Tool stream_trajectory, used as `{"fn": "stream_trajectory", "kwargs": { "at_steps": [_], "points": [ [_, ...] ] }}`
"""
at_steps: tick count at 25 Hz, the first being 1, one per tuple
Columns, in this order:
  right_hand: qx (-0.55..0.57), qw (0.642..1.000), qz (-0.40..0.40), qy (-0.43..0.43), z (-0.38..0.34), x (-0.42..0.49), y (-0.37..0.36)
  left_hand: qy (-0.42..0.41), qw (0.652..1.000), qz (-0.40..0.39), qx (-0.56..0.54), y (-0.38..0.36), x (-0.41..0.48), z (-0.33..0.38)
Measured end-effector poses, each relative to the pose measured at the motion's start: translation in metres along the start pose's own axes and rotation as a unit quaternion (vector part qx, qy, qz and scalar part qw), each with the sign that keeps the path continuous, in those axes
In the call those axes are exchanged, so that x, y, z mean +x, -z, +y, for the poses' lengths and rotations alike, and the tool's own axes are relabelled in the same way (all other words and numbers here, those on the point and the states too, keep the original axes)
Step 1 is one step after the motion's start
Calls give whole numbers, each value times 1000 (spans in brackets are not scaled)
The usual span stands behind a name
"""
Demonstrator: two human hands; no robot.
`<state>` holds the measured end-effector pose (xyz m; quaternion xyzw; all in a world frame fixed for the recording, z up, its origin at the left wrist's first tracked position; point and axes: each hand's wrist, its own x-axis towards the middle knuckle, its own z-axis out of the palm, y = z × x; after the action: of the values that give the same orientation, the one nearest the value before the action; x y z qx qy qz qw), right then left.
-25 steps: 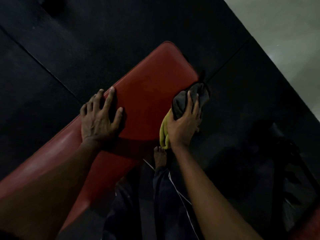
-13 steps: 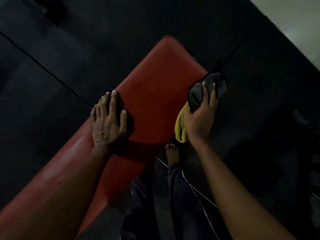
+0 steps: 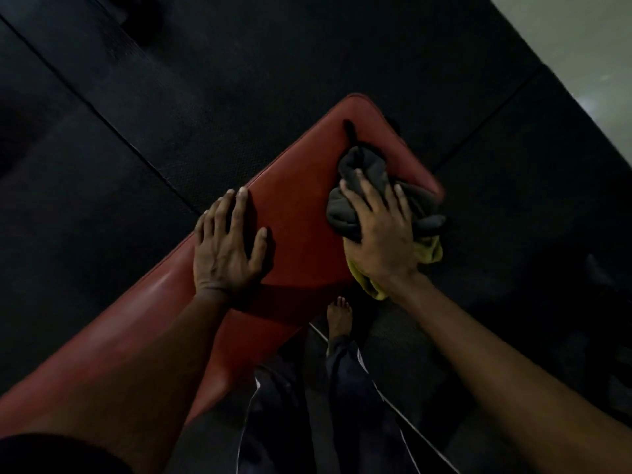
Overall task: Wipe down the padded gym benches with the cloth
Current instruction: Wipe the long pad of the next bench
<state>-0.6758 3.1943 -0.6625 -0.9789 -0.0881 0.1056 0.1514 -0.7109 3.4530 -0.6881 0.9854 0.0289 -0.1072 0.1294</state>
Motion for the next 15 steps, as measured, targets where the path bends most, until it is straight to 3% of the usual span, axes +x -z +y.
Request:
{"fn": "stream_trajectory", "kwargs": {
  "at_steps": [3,9,15],
  "points": [
    [8,996,-27,90,-6,35,4,-1,1000,-4,-2,1,2,0],
    [36,994,72,-75,-34,74,-4,-5,1000,2,-5,0,3,-2],
    [-8,995,-14,101,-54,81,-6,-3,1000,3,-21,1,4,-5]
  ]
}}
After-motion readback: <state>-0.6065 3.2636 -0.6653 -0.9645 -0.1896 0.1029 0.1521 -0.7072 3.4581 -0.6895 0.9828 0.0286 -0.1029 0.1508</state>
